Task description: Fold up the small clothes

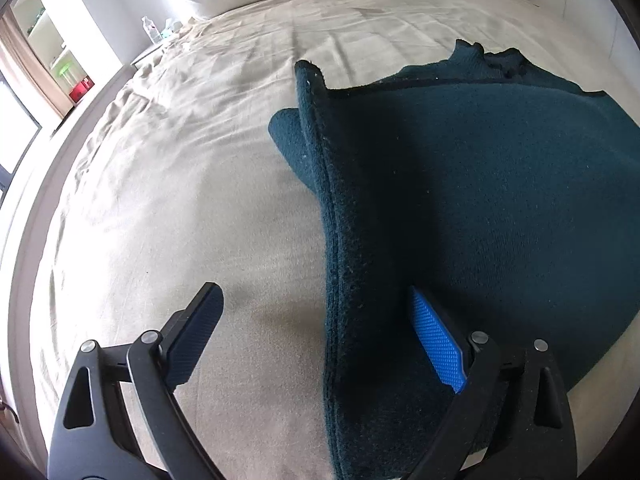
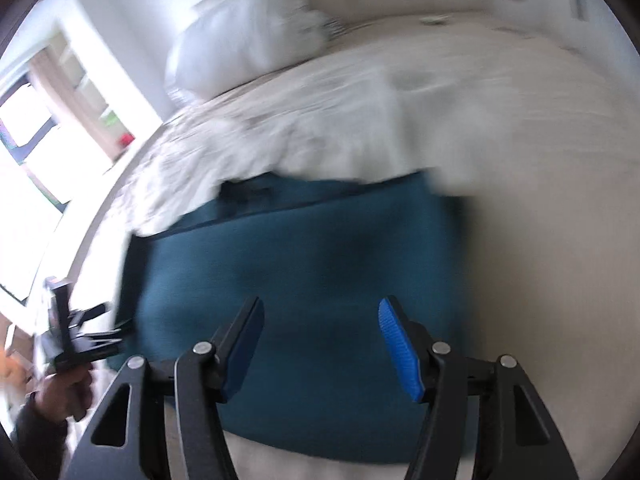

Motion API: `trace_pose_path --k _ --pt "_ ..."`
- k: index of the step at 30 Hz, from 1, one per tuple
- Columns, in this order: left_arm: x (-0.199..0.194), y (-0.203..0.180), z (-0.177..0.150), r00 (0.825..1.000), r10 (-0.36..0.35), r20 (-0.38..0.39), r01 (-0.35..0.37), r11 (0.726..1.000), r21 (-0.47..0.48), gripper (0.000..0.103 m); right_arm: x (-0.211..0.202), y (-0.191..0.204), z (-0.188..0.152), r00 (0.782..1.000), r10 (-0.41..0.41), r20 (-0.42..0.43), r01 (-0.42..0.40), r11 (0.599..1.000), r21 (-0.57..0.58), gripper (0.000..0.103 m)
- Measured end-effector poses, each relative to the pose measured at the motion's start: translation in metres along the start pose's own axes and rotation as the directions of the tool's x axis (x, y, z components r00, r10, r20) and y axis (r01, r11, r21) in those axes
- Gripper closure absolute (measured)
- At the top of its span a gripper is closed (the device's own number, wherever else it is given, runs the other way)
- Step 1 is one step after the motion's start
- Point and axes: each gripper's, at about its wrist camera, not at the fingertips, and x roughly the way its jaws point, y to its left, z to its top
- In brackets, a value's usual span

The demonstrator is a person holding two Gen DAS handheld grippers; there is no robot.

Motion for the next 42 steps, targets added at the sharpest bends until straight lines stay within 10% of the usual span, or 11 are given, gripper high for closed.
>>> trace_pose_path --k 6,13,22,32,36,42 --pt "0.005 0.000 0.004 1.000 -0.026 -0.003 0.026 0.999 -0.027 0.009 0.062 0.017 -0.003 0.994 -0.010 -0.113 0.008 1.000 -0.019 0.038" --pt "0.013 0.004 0.010 0.998 -0.068 -0.004 0.067 0.995 -0.078 0.009 0.047 0.020 -0.009 0.999 -0.011 -0.052 0.010 1.000 -0.024 0.038" --pt "0.013 0.001 0.014 0.980 -0.196 -0.021 0.192 0.974 -0.119 0.012 0.063 0.056 0.000 0.982 0.190 -0.022 -0.190 0.982 -0.011 0.038" --pt "0.020 0.003 0.028 0.959 -0.283 -0.032 0.275 0.949 -0.153 0.044 0.098 0.094 0.006 0.953 0.298 -0.053 -0.300 0.953 -0.037 0.038" --pt "0.025 0.008 0.035 0.917 -0.395 -0.049 0.374 0.898 -0.232 0.060 0.108 0.102 0.009 0.936 0.347 -0.063 -0.349 0.937 -0.022 0.038" --pt "0.052 0.046 0.032 0.730 -0.683 0.022 0.597 0.621 -0.508 0.061 0.126 0.100 0.013 0.917 0.391 -0.074 -0.388 0.920 0.052 0.038"
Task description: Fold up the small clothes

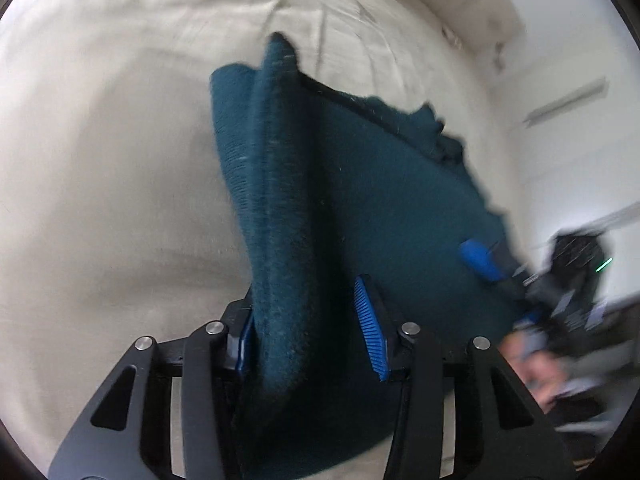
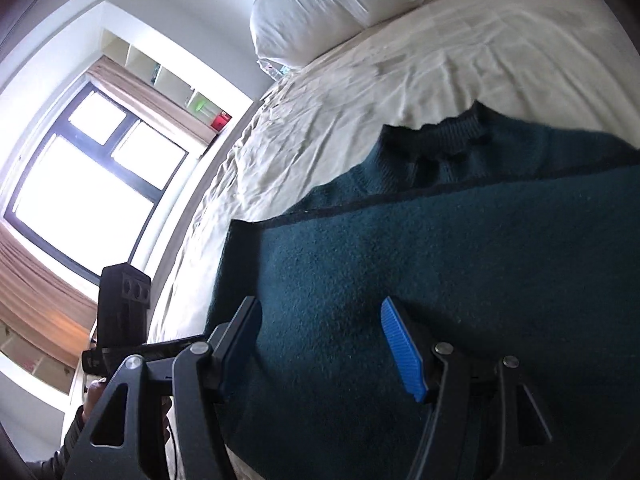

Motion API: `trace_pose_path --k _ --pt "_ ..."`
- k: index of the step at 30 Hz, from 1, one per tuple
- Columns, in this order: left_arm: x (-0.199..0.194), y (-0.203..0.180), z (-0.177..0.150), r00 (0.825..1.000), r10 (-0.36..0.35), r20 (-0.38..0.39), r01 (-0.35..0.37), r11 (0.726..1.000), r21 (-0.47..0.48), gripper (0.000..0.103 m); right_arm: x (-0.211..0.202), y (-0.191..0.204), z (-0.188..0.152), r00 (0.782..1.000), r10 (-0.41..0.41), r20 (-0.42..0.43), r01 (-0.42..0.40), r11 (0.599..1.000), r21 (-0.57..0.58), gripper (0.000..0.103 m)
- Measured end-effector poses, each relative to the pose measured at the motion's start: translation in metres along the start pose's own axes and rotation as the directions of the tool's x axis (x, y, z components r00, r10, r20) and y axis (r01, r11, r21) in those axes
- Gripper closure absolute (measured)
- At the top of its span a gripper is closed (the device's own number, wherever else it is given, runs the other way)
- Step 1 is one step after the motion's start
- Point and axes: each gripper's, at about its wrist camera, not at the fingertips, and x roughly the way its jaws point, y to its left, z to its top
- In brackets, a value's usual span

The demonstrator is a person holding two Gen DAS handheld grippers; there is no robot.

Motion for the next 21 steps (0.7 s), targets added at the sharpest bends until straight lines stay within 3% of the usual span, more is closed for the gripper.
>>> trace_pose_path --k 3,5,8,11,13,16,21 --pt "0.000 0.032 0.006 0.984 -0.180 0.011 0.179 0.971 -0.158 0.060 0.002 -0.002 -0.001 1.000 0.023 0.002 -0.023 1.000 0.011 0.036" --pt "0.002 0.036 0.007 0.977 -0.214 0.019 0.214 0.962 -0.168 0.060 0.002 -0.003 -0.001 1.000 0.029 0.003 -0.029 0.999 0.018 0.036" --pt "0.003 0.023 0.007 0.983 -0.184 0.009 0.183 0.976 -0.113 0.060 0.005 -0.003 0.000 0.999 0.036 0.000 -0.036 0.999 0.028 0.036" --pt "0.002 0.016 0.007 0.978 -0.206 -0.012 0.204 0.975 -0.092 0.061 0.007 -0.001 0.002 0.999 0.050 -0.005 -0.050 0.998 0.025 0.036" --pt "0.003 0.019 0.009 0.976 -0.220 -0.008 0.218 0.970 -0.104 0.072 0.007 0.001 0.003 0.999 0.053 -0.009 -0.052 0.998 0.020 0.036" --pt "0.008 0.029 0.003 0.985 -0.173 -0.026 0.170 0.981 -0.096 0.082 0.010 0.000 0.002 0.999 0.036 -0.020 -0.036 0.999 0.015 0.036" --pt "0.014 0.017 -0.004 0.993 -0.105 -0.053 0.103 0.994 -0.035 0.082 0.014 0.005 0.001 0.999 0.022 -0.029 -0.022 1.000 0.000 0.036"
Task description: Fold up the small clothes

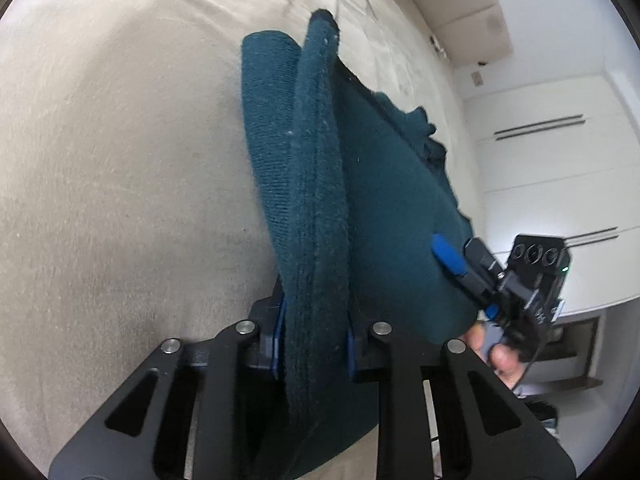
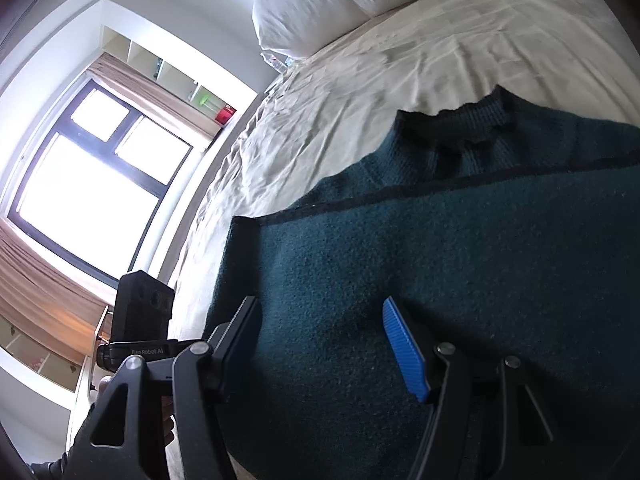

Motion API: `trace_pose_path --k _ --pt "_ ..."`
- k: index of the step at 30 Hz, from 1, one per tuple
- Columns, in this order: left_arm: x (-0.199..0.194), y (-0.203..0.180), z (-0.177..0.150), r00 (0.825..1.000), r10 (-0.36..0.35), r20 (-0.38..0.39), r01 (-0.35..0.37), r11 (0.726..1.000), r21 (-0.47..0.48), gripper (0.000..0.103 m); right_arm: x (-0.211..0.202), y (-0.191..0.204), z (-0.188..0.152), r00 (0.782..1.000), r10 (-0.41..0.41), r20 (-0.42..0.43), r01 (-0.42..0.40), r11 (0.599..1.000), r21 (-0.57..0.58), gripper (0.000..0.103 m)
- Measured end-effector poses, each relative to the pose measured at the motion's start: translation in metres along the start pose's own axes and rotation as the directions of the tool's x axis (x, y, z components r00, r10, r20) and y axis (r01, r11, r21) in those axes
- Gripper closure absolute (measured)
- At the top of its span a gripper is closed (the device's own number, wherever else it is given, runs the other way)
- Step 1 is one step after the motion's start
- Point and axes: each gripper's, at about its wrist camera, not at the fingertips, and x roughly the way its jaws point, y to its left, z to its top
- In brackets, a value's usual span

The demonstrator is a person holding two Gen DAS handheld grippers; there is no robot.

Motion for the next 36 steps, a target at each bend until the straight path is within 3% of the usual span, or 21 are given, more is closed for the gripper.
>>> trace_pose_path --k 4,9,15,19,21,27,29,33,36 --pt "0.000 -0.005 0.002 0.999 -0.014 0.037 0.015 0.999 -0.038 0.086 0.004 -0.002 0.002 1.000 -0.023 -0.008 0.023 1.000 0.000 0.038" --pt "-0.008 -0.034 0.003 0.996 -0.011 0.094 0.010 1.000 0.016 0.090 0.007 -0.009 0.002 1.000 -0.013 -0.015 0.014 1.000 0.016 0.038" --pt "-0.019 -0.102 0.006 0.991 0.008 0.134 -0.023 0.994 0.110 0.090 -0.010 -0.020 0.006 0.999 0.047 -0.003 -0.046 0.995 0.093 0.038" --pt "-0.007 -0.161 0.005 0.988 0.027 0.150 -0.058 0.977 0.207 0.090 -0.043 -0.046 0.011 0.990 0.120 0.079 -0.133 0.973 0.187 0.037" --pt "0.009 -0.190 0.002 0.989 0.033 0.145 -0.069 0.966 0.250 0.090 -0.063 -0.062 0.013 0.980 0.149 0.129 -0.176 0.956 0.233 0.032" --pt "0.093 -0.265 -0.026 0.991 0.089 0.097 -0.120 0.909 0.400 0.090 -0.112 -0.104 0.016 0.947 0.232 0.221 -0.293 0.907 0.303 0.024" --pt "0.132 -0.279 -0.042 0.985 0.152 0.083 -0.173 0.873 0.456 0.090 -0.119 -0.114 0.017 0.942 0.247 0.228 -0.311 0.897 0.313 0.021" --pt "0.175 -0.281 -0.066 0.966 0.237 0.099 -0.253 0.813 0.524 0.089 -0.110 -0.127 0.020 0.962 0.208 0.175 -0.259 0.897 0.358 0.020" --pt "0.181 -0.290 -0.079 0.955 0.255 0.152 -0.295 0.754 0.587 0.079 -0.098 -0.128 0.023 0.973 0.196 0.125 -0.229 0.903 0.362 0.020"
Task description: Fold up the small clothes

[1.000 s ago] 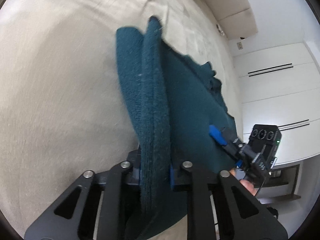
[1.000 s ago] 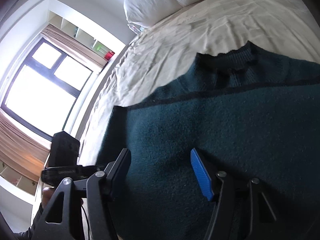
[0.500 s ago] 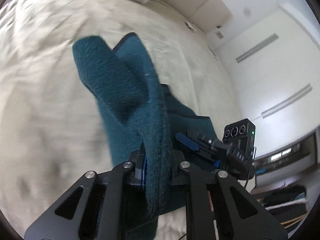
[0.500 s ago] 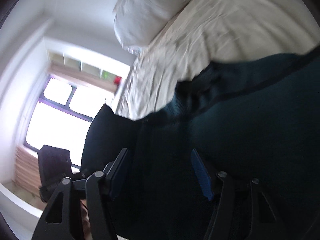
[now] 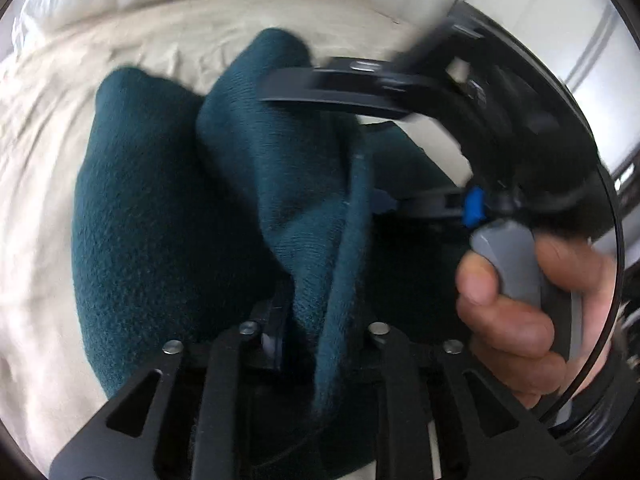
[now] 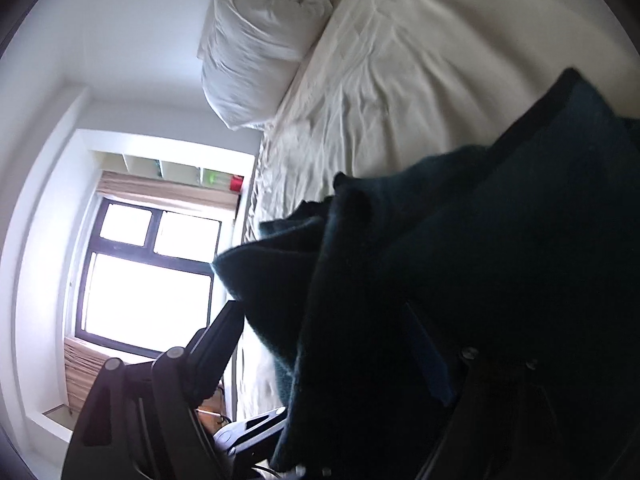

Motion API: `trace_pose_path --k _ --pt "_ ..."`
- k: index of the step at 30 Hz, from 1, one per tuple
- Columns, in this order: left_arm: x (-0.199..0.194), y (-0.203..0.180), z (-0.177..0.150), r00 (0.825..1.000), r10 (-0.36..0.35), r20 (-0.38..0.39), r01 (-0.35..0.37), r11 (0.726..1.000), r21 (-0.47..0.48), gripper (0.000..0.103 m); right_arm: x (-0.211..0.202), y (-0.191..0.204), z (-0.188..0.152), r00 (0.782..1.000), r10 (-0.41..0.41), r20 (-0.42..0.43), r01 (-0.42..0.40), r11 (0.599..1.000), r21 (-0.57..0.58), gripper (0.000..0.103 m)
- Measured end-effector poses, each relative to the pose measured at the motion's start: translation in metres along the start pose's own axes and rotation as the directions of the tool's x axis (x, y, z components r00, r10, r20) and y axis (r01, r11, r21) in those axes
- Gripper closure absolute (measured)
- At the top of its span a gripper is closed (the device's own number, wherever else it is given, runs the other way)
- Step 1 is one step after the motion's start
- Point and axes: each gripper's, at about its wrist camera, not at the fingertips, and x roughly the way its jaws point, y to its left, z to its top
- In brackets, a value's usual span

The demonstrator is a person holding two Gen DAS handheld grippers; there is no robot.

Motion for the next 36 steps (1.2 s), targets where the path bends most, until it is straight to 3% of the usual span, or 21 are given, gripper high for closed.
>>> trace_pose_path --k 1,2,3,5,8,12,15,17,20,23,25,27,29,31,34,36 --pt "-0.001 -0.002 -0.001 1.000 -0.003 -0.001 0.003 1.000 0.019 0.071 0.002 0.002 0.001 1.000 0.000 -0.007 0.000 1.000 -0.010 0.020" --pt "-0.003 -0.005 -0.002 1.000 -0.017 -0.005 0.018 0.999 0.032 0.053 0.005 0.005 0.002 1.000 -0.005 -0.013 0.005 1.000 -0.020 0.020" --pt "-0.007 -0.007 -0.004 1.000 -0.030 -0.009 0.031 0.999 0.037 0.052 0.007 0.007 0.003 1.000 -0.013 -0.018 0.013 1.000 -0.026 0.020" --pt "-0.018 -0.008 -0.011 0.999 -0.051 -0.003 0.051 0.998 0.041 0.038 0.009 0.009 0.004 0.998 -0.036 -0.042 0.034 0.999 -0.040 0.020" --pt "-0.049 -0.005 -0.028 0.993 -0.111 0.025 0.110 0.992 0.054 0.027 0.012 0.012 0.003 0.994 -0.074 -0.085 0.067 0.995 -0.072 0.020" --pt "-0.082 0.019 -0.048 0.989 -0.130 0.069 0.123 0.989 0.087 0.027 0.009 0.014 0.000 0.988 -0.113 -0.102 0.104 0.991 -0.082 0.021" --pt "-0.095 0.054 -0.047 0.985 -0.084 0.152 0.086 0.996 -0.009 0.027 0.003 0.020 -0.006 0.987 -0.130 -0.093 0.122 0.988 -0.093 0.020" --pt "-0.090 0.081 -0.040 0.978 -0.112 0.173 0.129 0.987 -0.091 0.027 0.001 0.028 -0.012 0.985 -0.147 -0.092 0.138 0.985 -0.105 0.020" --pt "-0.078 0.096 -0.040 0.969 -0.158 0.189 0.185 0.973 -0.135 0.027 -0.001 0.037 -0.017 0.984 -0.152 -0.097 0.139 0.983 -0.123 0.020" --pt "-0.062 0.076 -0.059 0.957 -0.242 0.158 0.259 0.961 -0.097 0.027 0.000 0.033 -0.019 0.961 -0.258 -0.096 0.243 0.959 -0.146 0.021" --pt "-0.044 0.041 -0.058 0.957 -0.265 0.120 0.271 0.962 -0.040 0.027 0.004 0.026 -0.018 0.939 -0.324 -0.116 0.307 0.941 -0.143 0.030" --pt "-0.029 0.006 -0.064 0.950 -0.309 0.052 0.305 0.950 0.066 0.027 0.001 0.024 -0.018 0.932 -0.347 -0.105 0.330 0.932 -0.152 0.037" --pt "-0.024 -0.022 -0.075 0.962 -0.271 0.019 0.261 0.941 0.215 0.027 -0.007 0.021 -0.017 0.932 -0.351 -0.088 0.336 0.930 -0.149 0.043" --pt "-0.029 -0.029 -0.081 0.972 -0.234 0.037 0.215 0.936 0.279 0.027 -0.014 0.017 -0.016 0.922 -0.382 -0.066 0.369 0.916 -0.156 0.044" --pt "-0.044 -0.007 -0.081 0.967 -0.241 0.082 0.216 0.948 0.232 0.027 -0.019 0.015 -0.016 0.929 -0.362 -0.079 0.347 0.925 -0.155 0.045" --pt "-0.053 0.014 -0.074 0.964 -0.223 0.146 0.195 0.964 0.184 0.027 -0.016 0.019 -0.021 0.949 -0.299 -0.105 0.280 0.946 -0.163 0.044"
